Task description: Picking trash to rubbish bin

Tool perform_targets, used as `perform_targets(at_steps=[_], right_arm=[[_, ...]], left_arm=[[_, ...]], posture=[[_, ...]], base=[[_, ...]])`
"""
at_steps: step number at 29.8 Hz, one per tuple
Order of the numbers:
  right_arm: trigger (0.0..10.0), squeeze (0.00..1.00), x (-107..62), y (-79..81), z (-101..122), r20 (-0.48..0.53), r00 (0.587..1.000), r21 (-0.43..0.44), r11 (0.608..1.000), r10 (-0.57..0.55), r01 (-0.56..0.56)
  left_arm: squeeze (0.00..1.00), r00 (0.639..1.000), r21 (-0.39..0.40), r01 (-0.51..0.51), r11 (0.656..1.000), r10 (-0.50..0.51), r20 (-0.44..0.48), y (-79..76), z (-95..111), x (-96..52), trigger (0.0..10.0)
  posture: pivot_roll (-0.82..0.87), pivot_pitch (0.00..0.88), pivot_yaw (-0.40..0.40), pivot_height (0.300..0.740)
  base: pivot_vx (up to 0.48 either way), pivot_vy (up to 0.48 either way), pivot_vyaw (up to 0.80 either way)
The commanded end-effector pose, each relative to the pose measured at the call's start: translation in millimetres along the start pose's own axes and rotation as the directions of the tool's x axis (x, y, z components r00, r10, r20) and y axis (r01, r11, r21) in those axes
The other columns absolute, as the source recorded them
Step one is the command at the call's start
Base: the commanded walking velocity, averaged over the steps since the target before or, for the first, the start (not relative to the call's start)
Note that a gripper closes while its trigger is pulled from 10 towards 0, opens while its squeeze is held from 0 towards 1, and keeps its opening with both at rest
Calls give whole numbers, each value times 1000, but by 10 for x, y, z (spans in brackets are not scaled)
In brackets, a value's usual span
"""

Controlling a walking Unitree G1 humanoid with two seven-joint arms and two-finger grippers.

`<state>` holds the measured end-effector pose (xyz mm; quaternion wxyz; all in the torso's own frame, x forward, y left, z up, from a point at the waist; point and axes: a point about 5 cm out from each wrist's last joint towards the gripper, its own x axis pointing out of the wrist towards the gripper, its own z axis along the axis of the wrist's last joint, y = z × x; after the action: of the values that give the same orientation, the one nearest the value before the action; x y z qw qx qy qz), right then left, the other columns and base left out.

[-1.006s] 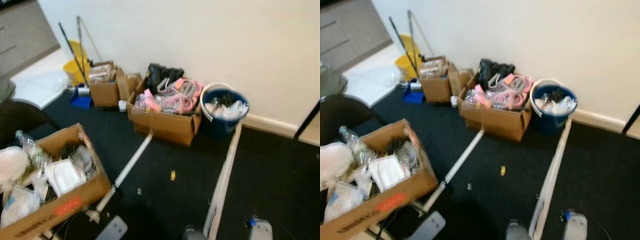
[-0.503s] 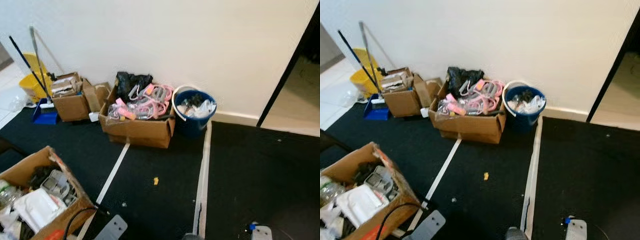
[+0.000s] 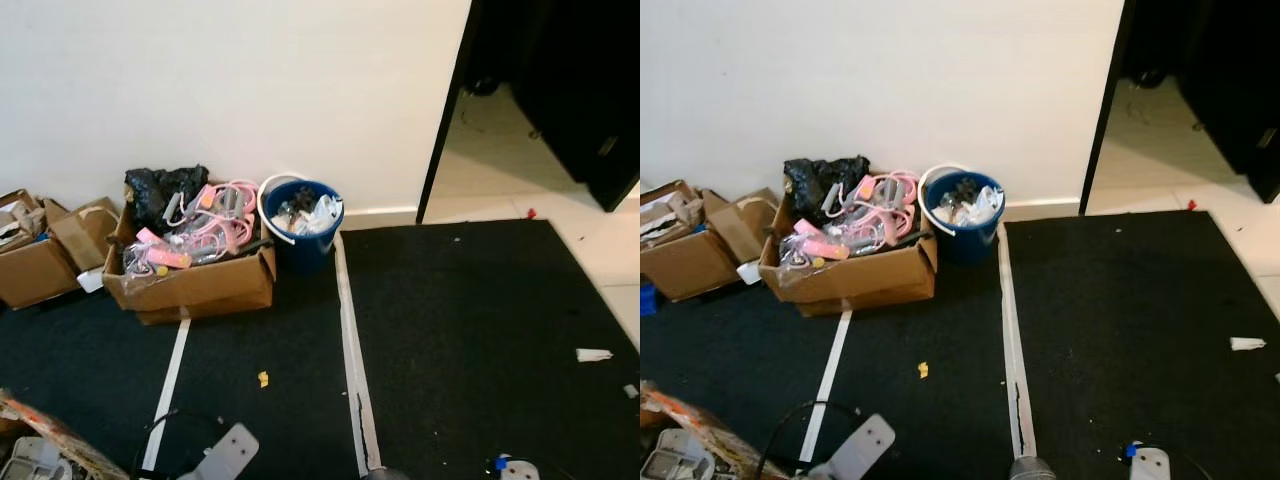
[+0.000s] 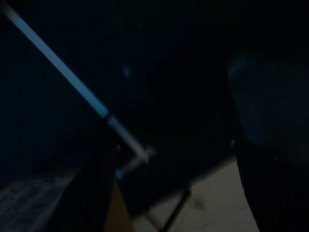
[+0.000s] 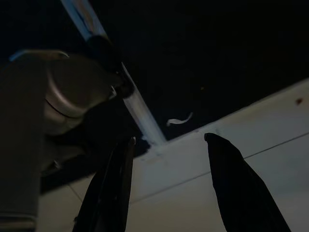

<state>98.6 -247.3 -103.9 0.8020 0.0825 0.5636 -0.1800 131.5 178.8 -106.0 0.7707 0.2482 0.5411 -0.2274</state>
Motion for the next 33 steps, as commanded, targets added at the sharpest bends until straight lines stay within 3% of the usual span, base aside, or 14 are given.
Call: perform_targets(at_steps=[1, 33], right_arm=[[10000, 0, -3, 26, -107, -39, 999, -6, 1000, 9, -9], [10000, 0, -10, 2, -178, -57, 998, -21, 1000, -10, 9]], left_arm=[[0, 1000, -5, 8, 1000, -8, -16, -15, -40, -2, 10000], [0, 1000, 1, 4, 1000, -4, -7, 9, -11, -2, 10000]], posture=[[-93, 34, 96, 740], [-96, 32, 105, 740]], base=[[0, 0, -788], [0, 0, -788]])
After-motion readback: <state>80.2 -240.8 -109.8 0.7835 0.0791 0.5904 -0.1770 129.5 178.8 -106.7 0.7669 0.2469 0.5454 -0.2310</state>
